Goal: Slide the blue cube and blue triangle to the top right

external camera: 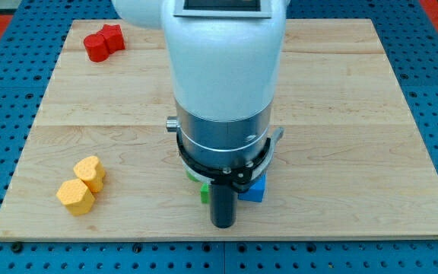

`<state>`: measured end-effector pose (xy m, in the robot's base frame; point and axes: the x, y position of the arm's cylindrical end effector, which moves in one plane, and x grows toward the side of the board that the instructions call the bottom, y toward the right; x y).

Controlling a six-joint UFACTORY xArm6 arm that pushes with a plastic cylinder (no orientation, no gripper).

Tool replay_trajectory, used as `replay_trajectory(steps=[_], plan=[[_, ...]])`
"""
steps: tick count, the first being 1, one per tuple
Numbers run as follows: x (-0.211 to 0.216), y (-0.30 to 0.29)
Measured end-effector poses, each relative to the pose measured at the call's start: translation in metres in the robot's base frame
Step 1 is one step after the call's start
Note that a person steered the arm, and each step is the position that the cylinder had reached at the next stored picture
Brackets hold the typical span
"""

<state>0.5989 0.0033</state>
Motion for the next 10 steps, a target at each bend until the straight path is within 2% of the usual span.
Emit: replay_trajectory(steps=[2,3,4,6,10], plan=[[0.0,0.013],[0.0,0.039],[-0.013,0.048],[-0.043,0.048],[-0.062,0.046]])
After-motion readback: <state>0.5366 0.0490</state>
